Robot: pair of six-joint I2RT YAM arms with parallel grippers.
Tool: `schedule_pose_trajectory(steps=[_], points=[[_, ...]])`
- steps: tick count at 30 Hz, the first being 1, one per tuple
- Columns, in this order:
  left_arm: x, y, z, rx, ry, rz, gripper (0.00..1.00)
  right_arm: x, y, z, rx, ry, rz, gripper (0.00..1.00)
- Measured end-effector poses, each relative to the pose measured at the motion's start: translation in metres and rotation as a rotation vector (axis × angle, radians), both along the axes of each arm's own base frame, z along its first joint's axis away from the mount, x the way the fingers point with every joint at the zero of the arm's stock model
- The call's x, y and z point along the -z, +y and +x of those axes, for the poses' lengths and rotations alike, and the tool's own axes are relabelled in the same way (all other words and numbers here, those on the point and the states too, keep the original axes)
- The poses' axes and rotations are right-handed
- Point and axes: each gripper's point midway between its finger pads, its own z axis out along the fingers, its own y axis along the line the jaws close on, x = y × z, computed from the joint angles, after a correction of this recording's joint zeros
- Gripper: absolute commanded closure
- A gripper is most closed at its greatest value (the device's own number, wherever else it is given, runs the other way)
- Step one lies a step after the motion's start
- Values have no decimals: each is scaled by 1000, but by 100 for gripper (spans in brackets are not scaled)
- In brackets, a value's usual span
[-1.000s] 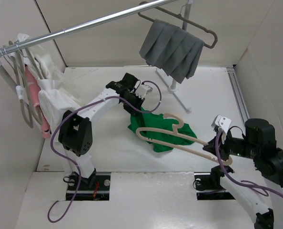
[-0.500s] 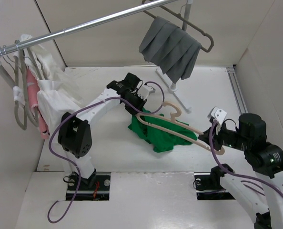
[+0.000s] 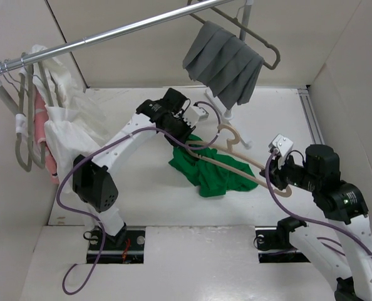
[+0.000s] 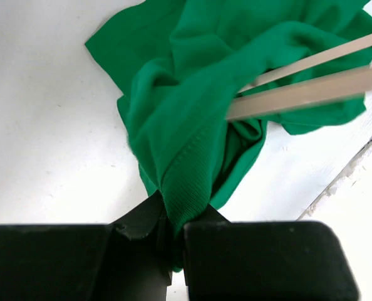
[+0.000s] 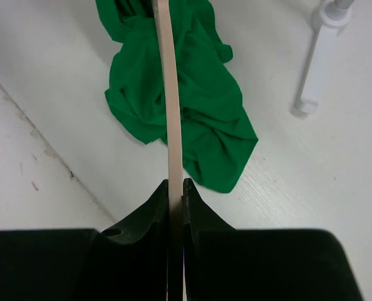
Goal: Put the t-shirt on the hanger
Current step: Place tshirt on hanger
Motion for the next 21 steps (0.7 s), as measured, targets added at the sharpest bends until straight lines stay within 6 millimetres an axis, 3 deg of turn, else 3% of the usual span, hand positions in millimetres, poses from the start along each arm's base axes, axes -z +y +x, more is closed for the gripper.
schedule_pose_trajectory(steps=[6,12,18,21], points=[[-26,-11,-6,56,-30,-9,100,-8,6,12,-9,-54,21,100],[-50,-32,-23,145,-39,-68,100,-6,30,24,-87,-124,108,100],[-66,-30,-24,157,-58,-73,100,10,52,29,-167,-162,163,100],[-74,-33,-26,190,-73,-90,100,32,58,33,-179,-180,180,100]])
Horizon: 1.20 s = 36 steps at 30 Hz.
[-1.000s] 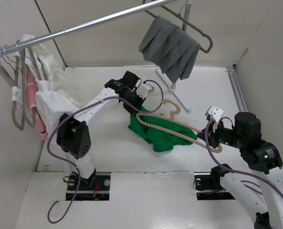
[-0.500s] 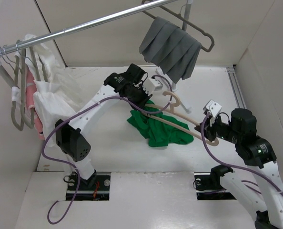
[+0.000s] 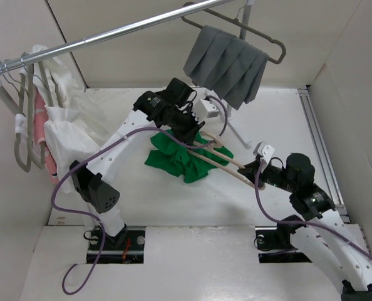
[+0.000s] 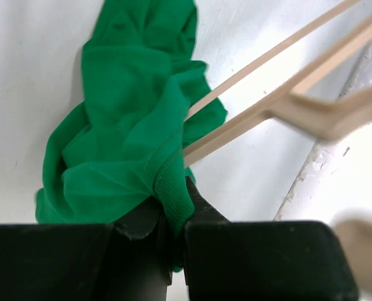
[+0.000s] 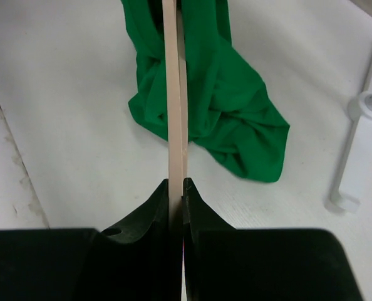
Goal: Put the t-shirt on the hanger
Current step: Place tshirt on hanger
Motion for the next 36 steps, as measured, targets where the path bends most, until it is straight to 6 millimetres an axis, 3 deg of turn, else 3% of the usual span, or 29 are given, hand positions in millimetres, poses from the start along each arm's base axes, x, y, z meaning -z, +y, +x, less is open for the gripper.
schedule_pose_trajectory(steps=[4,6,11,15,18,21,27,36], points=[[0,-8,-10,67,-7,-5,95,23,7,5,-8,-16,37,100],[4,-10,-18,105,-1,-1,80,28,11,10,-13,-20,50,100],[17,-1,-23,127,6,30,62,51,19,14,-50,4,51,100],[22,13,-11,102,-7,40,42,68,21,9,-93,12,65,100],[19,33,5,73,-64,34,33,66,19,10,-97,-32,88,100],[15,52,6,80,-151,33,28,55,18,11,-101,-96,112,100],[20,71,-17,183,-325,15,20,46,22,4,-152,-128,129,100],[26,63,4,261,-527,-7,15,61,24,2,-175,-75,114,100]])
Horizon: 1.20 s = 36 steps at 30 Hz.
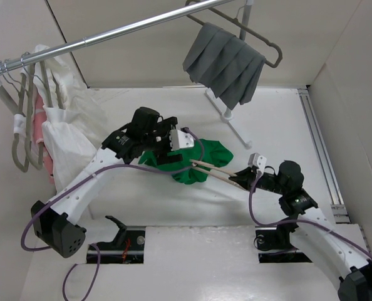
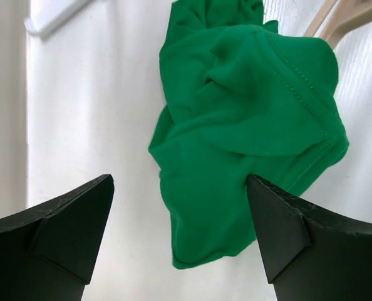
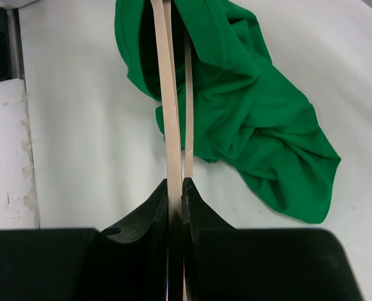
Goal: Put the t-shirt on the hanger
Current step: Place tshirt on hanger
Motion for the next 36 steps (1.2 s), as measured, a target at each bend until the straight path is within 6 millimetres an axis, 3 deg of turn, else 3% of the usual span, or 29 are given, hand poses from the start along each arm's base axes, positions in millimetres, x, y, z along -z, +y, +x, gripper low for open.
schedule_pose_trajectory(steps=[5,13,14,15,18,19,26,27,28,29,30,31,36], points=[[8,-3,-9,116,-14,32,15,3,0,0,-6,5,-7,100],[70,-3,-29,230,133,111,17,7,2,0,-20,22,-21,100],[75,-3,-30,233,143,114,21,7,2,0,-21,22,-22,100],[80,-3,-30,234,152,117,38,7,2,0,-23,24,-23,100],[84,-4,-29,235,156,115,75,8,3,0,-28,28,-25,100],[84,-5,-29,233,158,111,100,8,3,0,-29,28,-25,100],[80,-2,-34,210,204,102,100,1,2,9,-6,25,-34,100],[78,-1,-34,196,212,99,100,-1,2,13,1,28,-36,92],[75,-1,-32,174,221,90,100,-5,3,18,8,35,-41,77],[73,1,-30,146,233,79,100,-10,3,23,17,43,-45,34],[69,2,-29,120,247,59,100,-17,3,32,44,53,-51,13],[66,3,-27,87,260,39,100,-26,3,44,69,51,-60,0],[46,8,-14,-89,318,-101,100,-110,-3,101,232,-46,-65,0]])
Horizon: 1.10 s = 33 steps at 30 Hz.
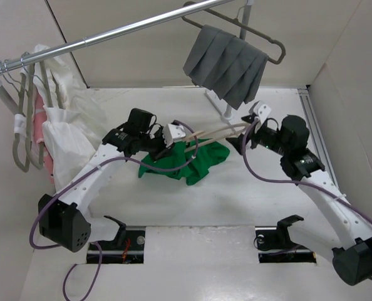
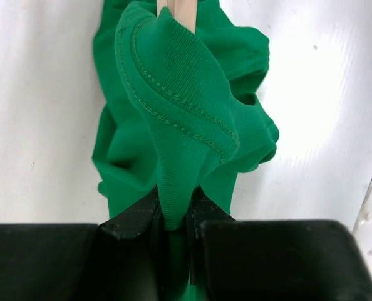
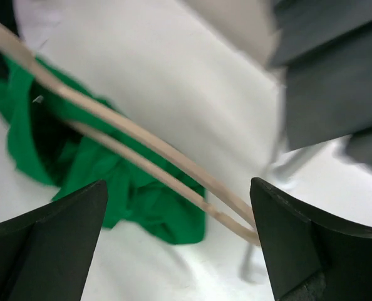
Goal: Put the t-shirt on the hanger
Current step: Place tshirt on hanger
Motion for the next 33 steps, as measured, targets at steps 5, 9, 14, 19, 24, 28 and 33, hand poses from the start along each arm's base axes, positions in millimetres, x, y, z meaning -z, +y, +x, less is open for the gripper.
schedule_pose_trajectory(steps=[5,9,14,19,24,28,33], points=[[-16,1,0,-80,21,-74,100,-70,-28,5,168,-133,31,0],[-27,-4,-8,-107,53,-134,100,-81,-42,-20,201,-160,35,0],[-36,-12,-10,-122,91,-199,100,-9,10,-66,-59,-73,11,6],[-42,-19,-15,-119,132,-247,100,99,64,-87,-253,153,-137,11],[-45,-23,-19,-113,163,-273,100,124,89,-57,-244,151,-134,14],[-47,-25,-21,-115,187,-291,100,127,104,-31,-202,118,-71,15],[-52,-28,-23,-115,205,-318,100,158,115,-8,-186,173,-24,47]])
